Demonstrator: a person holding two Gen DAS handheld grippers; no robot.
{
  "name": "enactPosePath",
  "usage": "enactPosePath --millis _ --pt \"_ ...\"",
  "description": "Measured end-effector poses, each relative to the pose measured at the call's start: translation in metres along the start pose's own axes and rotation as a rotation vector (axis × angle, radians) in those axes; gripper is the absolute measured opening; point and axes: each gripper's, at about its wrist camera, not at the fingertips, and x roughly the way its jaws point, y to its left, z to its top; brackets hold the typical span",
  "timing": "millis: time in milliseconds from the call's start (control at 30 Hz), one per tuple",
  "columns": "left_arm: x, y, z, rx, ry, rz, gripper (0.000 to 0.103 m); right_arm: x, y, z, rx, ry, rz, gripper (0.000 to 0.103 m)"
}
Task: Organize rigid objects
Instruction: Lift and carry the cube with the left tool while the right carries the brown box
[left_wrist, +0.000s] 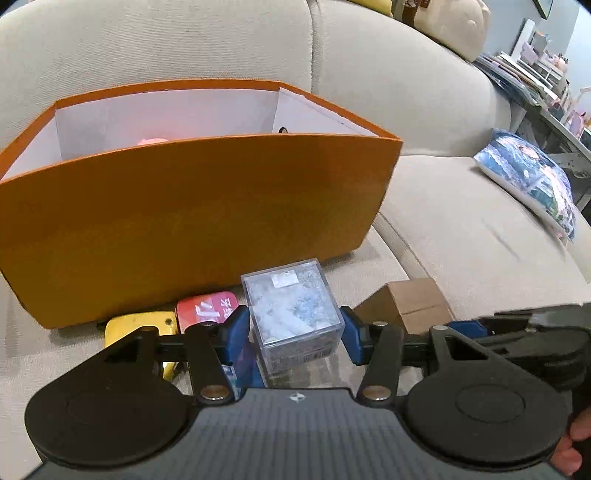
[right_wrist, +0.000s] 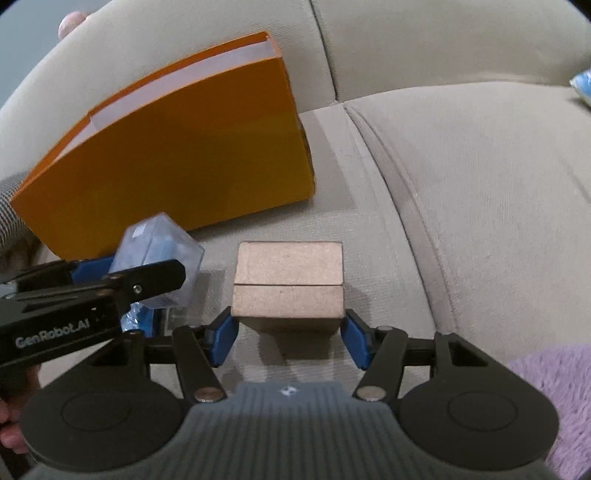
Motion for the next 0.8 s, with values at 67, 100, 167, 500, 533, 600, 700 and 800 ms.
enactPosePath --millis 67,100,167,500,533,600,700,800 --pt "-0.004 -0.001 -0.002 0.001 -0.001 -0.002 0.059 0.0 0.002 0.003 -0.011 0.013 -0.003 0.063" --pt "-0.005 -0.001 -0.002 -0.002 -0.002 -0.004 0.059 0.0 0.003 0.005 -0.016 0.02 -0.003 0.063" --pt "-0.007 0.001 0.0 -0.015 -0.008 -0.006 0.059 -0.004 0.003 0.011 -0.014 0.029 -0.006 0.068" --pt "-0.021 0.014 0.012 -0.068 -0.042 -0.01 0.059 -0.001 -0.005 0.063 0.091 0.156 0.034 0.076" --pt "-0.021 0.015 0.012 -0.068 -0.042 -0.013 0.059 0.004 -0.004 0.067 0.097 0.177 0.027 0.076" --pt "-0.021 0.015 0.011 -0.067 -0.04 -0.016 0.059 0.012 -0.002 0.074 0.089 0.213 0.009 0.071" --pt "-0.021 0.016 0.01 -0.065 -0.034 -0.019 0.059 0.013 0.003 0.077 0.082 0.216 -0.016 0.062" --pt "-0.02 0.02 0.009 -0.073 -0.025 -0.015 0.059 0.001 0.008 0.075 0.083 0.157 0.03 0.061"
